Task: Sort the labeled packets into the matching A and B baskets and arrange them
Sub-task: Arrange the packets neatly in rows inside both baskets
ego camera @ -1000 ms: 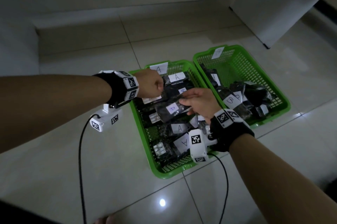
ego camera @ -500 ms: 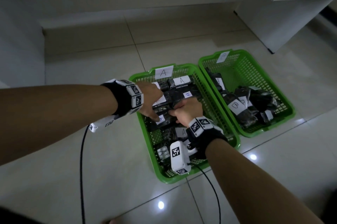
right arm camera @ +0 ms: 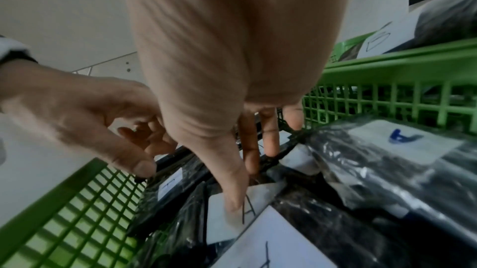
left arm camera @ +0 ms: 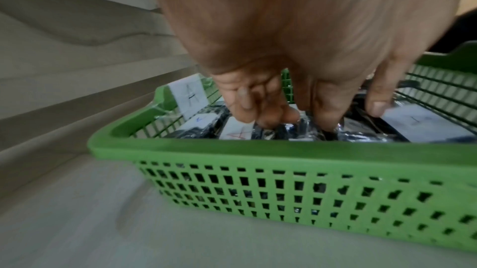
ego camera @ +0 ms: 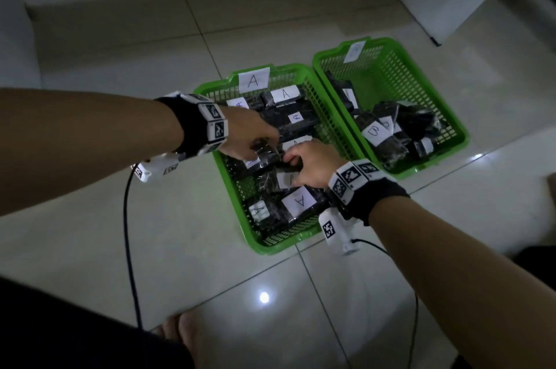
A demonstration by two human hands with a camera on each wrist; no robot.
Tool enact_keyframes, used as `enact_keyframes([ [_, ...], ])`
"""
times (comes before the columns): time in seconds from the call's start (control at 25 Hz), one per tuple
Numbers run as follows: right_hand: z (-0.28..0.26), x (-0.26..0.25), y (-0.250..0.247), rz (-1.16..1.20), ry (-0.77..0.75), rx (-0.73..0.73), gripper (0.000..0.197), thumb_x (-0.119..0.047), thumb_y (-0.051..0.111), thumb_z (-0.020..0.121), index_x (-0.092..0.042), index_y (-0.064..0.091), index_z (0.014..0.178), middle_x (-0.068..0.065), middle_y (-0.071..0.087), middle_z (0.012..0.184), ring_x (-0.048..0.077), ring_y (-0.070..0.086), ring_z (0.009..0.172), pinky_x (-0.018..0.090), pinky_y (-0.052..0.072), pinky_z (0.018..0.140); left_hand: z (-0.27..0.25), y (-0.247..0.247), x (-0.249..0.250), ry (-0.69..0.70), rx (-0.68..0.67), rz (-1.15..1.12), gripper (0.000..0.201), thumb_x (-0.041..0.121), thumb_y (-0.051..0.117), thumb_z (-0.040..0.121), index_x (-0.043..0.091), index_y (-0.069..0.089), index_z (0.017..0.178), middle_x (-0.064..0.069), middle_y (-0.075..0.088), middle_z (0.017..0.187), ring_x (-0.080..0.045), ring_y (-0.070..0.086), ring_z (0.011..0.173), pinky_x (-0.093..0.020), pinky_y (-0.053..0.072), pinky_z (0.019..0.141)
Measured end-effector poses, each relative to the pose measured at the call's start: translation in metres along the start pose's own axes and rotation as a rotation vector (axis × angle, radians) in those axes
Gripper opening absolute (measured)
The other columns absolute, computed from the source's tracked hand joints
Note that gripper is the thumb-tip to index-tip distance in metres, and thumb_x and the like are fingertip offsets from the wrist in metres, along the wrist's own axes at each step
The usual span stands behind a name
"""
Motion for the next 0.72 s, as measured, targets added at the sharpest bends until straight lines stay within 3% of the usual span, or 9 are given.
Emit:
enact_keyframes([
  [0.04,0.000,-0.001,-0.001,-0.047,-0.006,-0.016,0.046,-0.030,0.080,0.081,-0.027,0.067,0.126,-0.007,0.065,0.126,0.021,0.048,0.128,0.037,0.037,0.109,0.000,0.002,0.007,0.053,-0.053,0.008,0.041,0.031,0.060,0.092,0.033,0.049,0.132,0.013,0.055,0.080,-0.010,0.053,0.072,-0.029,0.046,0.071],
  [0.12,0.000,0.001,-0.001,-0.084,-0.010,-0.029,0.034,-0.029,0.081,0.081,-0.025,0.073,0.114,-0.004,0.063,0.128,0.024,0.042,0.130,0.041,0.029,0.111,0.001,0.009,0.013,0.101,-0.139,0.121,0.057,0.028,0.055,0.093,0.042,0.037,0.145,0.008,0.065,0.108,-0.018,0.061,0.097,-0.031,0.050,0.082],
  [0.16,0.000,0.002,-0.001,-0.063,-0.020,-0.021,0.027,-0.028,0.083,0.079,-0.024,0.075,0.105,-0.004,0.064,0.126,0.023,0.044,0.128,0.042,0.029,0.112,0.002,0.011,0.013,0.101,-0.151,0.176,0.061,0.026,0.053,0.093,0.044,0.032,0.148,0.004,0.063,0.124,-0.021,0.060,0.109,-0.034,0.052,0.088],
  [0.24,-0.003,0.005,-0.003,-0.015,-0.057,-0.023,0.022,-0.024,0.086,0.075,-0.022,0.074,0.094,-0.008,0.069,0.109,0.017,0.057,0.114,0.045,0.033,0.114,0.002,0.012,0.009,0.085,-0.148,0.225,0.063,0.025,0.050,0.093,0.046,0.028,0.149,0.000,0.059,0.134,-0.024,0.060,0.113,-0.037,0.054,0.089],
  [0.32,-0.007,0.014,-0.007,0.042,-0.069,-0.066,0.022,-0.022,0.088,0.074,-0.021,0.072,0.089,-0.012,0.068,0.090,0.012,0.064,0.097,0.046,0.037,0.112,0.001,0.013,0.007,0.077,-0.149,0.237,0.067,0.023,0.049,0.092,0.047,0.025,0.150,-0.002,0.062,0.129,-0.025,0.063,0.102,-0.036,0.056,0.082],
  [0.4,-0.011,0.026,-0.015,0.201,-0.055,-0.078,0.022,-0.017,0.088,0.074,-0.021,0.070,0.086,-0.008,0.072,0.085,0.011,0.069,0.087,0.043,0.046,0.104,0.001,0.016,0.007,0.060,-0.165,0.226,0.071,0.019,0.050,0.091,0.047,0.022,0.150,-0.002,0.064,0.120,-0.022,0.059,0.084,-0.033,0.056,0.071],
  [0.56,-0.011,0.045,-0.032,0.432,-0.023,0.264,0.017,-0.017,0.084,0.080,-0.015,0.070,0.090,-0.003,0.075,0.085,0.012,0.071,0.081,0.032,0.059,0.079,0.001,0.018,0.005,0.033,-0.185,0.099,0.070,0.013,0.047,0.091,0.045,0.021,0.148,0.004,0.054,0.077,-0.017,0.056,0.065,-0.029,0.048,0.055],
  [0.64,-0.009,0.048,-0.035,0.561,0.012,0.383,0.016,-0.020,0.081,0.084,-0.016,0.069,0.094,-0.003,0.075,0.088,0.013,0.071,0.084,0.029,0.057,0.078,0.001,0.013,0.002,0.021,-0.114,0.026,0.059,0.012,0.046,0.092,0.040,0.030,0.141,0.002,0.056,0.075,-0.014,0.056,0.064,-0.026,0.043,0.052],
  [0.72,-0.005,0.046,-0.037,0.687,0.004,0.394,0.012,-0.019,0.077,0.088,-0.016,0.069,0.097,0.000,0.073,0.092,0.017,0.070,0.084,0.032,0.060,0.073,0.003,0.005,-0.009,-0.035,0.056,-0.111,0.039,0.013,0.047,0.093,0.029,0.050,0.128,0.000,0.064,0.086,-0.016,0.058,0.073,-0.026,0.045,0.060],
])
Point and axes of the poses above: each hand's wrist, its own z-axis towards the middle knuckle, its own y-axis out of the palm, x = y × z, the point moved 3 cm from there along z, towards the middle knuckle
